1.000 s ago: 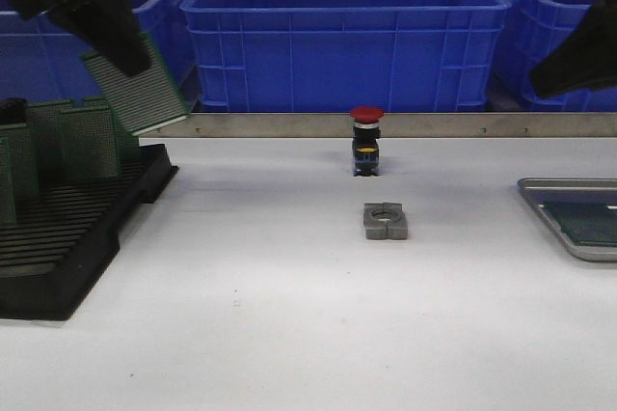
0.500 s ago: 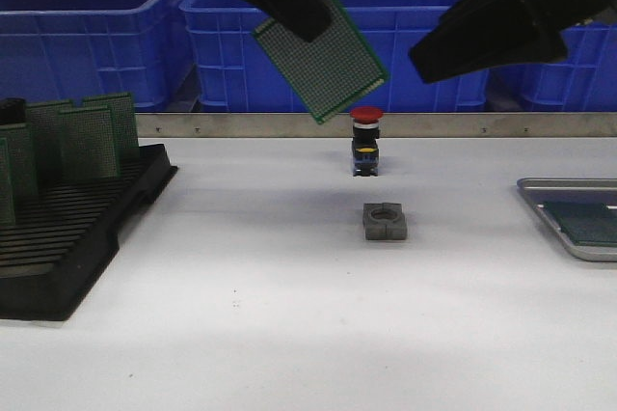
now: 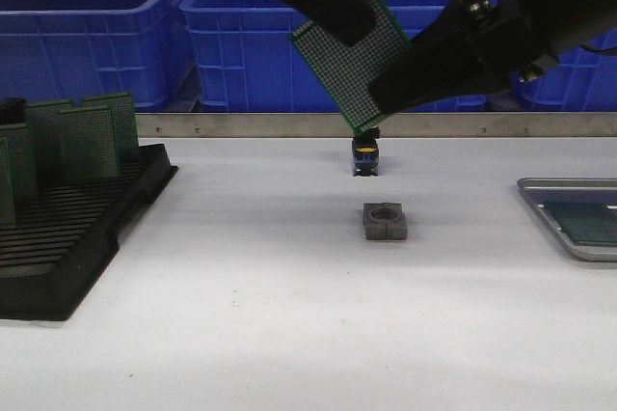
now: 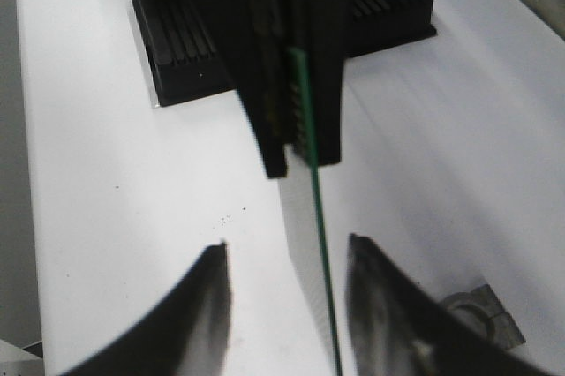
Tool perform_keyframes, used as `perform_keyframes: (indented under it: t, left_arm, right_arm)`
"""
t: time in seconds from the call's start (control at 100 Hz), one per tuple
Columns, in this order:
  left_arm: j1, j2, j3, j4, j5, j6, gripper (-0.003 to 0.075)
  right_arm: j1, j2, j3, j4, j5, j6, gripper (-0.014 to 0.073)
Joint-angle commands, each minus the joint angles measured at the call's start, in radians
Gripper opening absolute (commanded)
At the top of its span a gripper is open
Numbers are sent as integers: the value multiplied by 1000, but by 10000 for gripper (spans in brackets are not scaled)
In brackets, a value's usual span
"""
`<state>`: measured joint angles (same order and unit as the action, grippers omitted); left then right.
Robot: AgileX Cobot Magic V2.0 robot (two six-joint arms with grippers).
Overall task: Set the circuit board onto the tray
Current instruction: 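Pass the second board from the left gripper to the right gripper, then lower the second board into the steel tray with the right gripper and release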
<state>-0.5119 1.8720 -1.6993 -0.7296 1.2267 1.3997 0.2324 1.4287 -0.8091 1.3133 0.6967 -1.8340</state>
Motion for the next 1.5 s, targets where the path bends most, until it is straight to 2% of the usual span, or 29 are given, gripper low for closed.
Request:
perform_keyframes:
  t: [0.0, 0.07, 0.14, 0.19, 0.26, 0.31, 0.32, 0.35, 0.37, 0.38, 0.39, 0.46, 0.5, 0.69, 0.89, 1.06, 1.2, 1.25, 1.29, 1.32, 1.42, 1.49]
  left_arm:
    - [-9, -58, -31, -64, 50, -11, -20]
    - [-9, -58, -31, -64, 50, -11, -20]
    - [-9, -58, -31, -64, 50, -11, -15]
    - [-9, -58, -31, -64, 50, -11, 16]
    - [-9, -58, -31, -66, 50, -11, 121]
    - [-6, -58, -31, -66, 48, -11, 228]
    - [-6, -58, -31, -66, 46, -11, 279]
    - [-6, -58, -31, -66, 43, -11, 328]
    - [-5, -58, -31, -66, 40, -11, 391]
    - [-3, -58, -31, -66, 37, -11, 391]
    - [0, -58, -31, -66, 37, -11, 433]
    - [12, -58, -31, -64, 24, -11, 526]
    - [22, -58, -31, -64, 11, -11, 555]
    - [94, -58, -31, -64, 3, -11, 554]
    - [135, -58, -31, -64, 19, -11, 554]
    - [133, -58, -31, -64, 20, -11, 554]
    - [133, -58, -31, -64, 20, -11, 554]
    - [133, -58, -31, -64, 21, -11, 554]
    - [133, -58, -31, -64, 21, -11, 554]
    - [133, -58, -31, -64, 21, -11, 554]
    - [133, -58, -31, -64, 22, -11, 554]
    - [133, -58, -31, -64, 22, -11, 554]
  right_arm:
    - [2, -27, -26, 58, 16, -9, 46]
    - [2, -27, -26, 58, 16, -9, -73]
    - [2, -27, -26, 58, 17, -7, -65]
    - [2, -27, -26, 58, 17, -7, -69]
    - [2, -27, -26, 58, 17, -7, -69]
    - [2, -27, -26, 58, 17, -5, -69]
    - [2, -27, -26, 58, 17, -1, -69]
    - [2, -27, -26, 58, 16, 8, -69]
    - [2, -27, -26, 58, 16, 18, -69]
    - [2, -27, -26, 58, 15, 22, -69]
    - [2, -27, -26, 58, 15, 31, -69]
    - [2, -27, -26, 58, 6, 87, -69]
    - [1, -27, -24, 58, -9, 135, -69]
    - [-70, -27, 8, 50, -46, 301, -69]
    - [-250, -9, 63, 50, -150, 438, -69]
    - [-427, 50, 78, 51, -214, 495, -69]
    - [-529, 123, 78, 54, -220, 502, -66]
    - [-551, 146, 78, 54, -221, 502, -39]
    - [-563, 161, 78, 54, -221, 502, 21]
    - [-571, 167, 78, 54, -221, 502, 80]
    - [-583, 175, 78, 51, -239, 497, 360]
    - [-588, 173, 73, 36, -256, 494, 500]
